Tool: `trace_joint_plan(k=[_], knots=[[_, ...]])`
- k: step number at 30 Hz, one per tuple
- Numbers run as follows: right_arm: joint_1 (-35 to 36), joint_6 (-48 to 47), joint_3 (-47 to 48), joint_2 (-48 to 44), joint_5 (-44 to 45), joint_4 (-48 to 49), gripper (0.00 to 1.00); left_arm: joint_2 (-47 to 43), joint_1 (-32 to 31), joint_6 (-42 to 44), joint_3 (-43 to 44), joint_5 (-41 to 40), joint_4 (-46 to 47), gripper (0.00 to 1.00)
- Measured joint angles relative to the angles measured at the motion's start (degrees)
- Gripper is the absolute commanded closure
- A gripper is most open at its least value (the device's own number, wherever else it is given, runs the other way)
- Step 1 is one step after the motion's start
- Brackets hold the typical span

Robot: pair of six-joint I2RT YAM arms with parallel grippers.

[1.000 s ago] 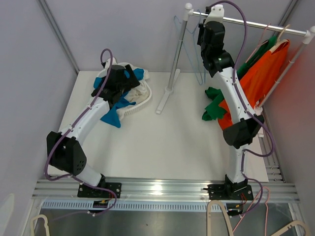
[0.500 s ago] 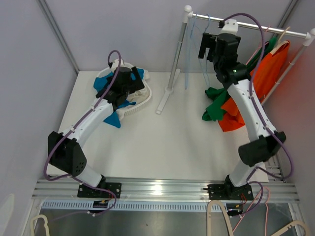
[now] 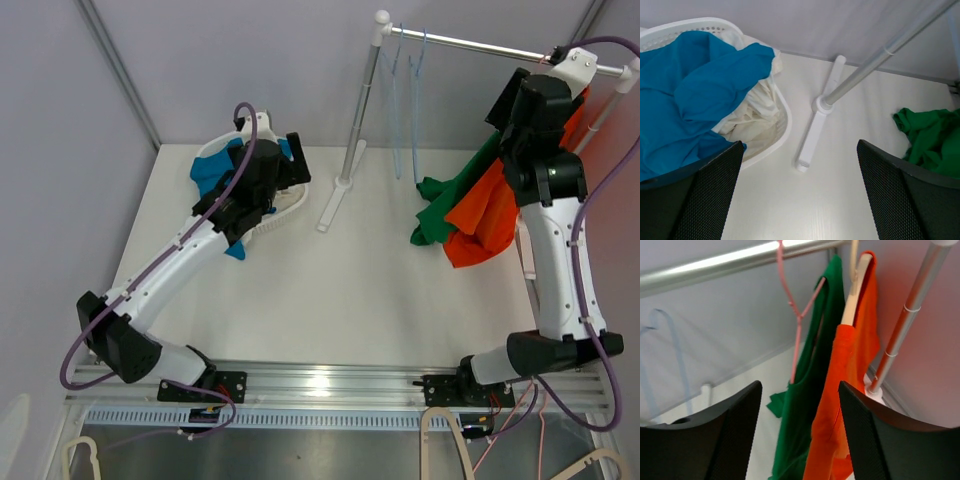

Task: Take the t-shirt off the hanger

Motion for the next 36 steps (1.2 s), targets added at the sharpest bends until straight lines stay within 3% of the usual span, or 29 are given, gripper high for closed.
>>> trace_joint_plan(k=[6,15,26,36], knots=[[-4.98,2.82,3.69,8.7,-2.82,-4.72,0.36,-1.46,-3.91,1.6,-0.15,0.15,1.44,0.01],[-6.56,3.41,11.67,16.55,-2.38,-5.22,0.36,-0.96,-4.83,2.82,-1.68,0.11,2.64,0.0],[-6.88,3.3,13.27,19.12,-0.92,-2.99,0.41,-0.09,-5.66,4.37,-1.68,0.31,3.67,0.01],[-7.32,3.48,15.69,21.79,-2.47,-2.82,0.38,-0.17,-5.97,7.19,-4.79,5.55,7.93,0.01]])
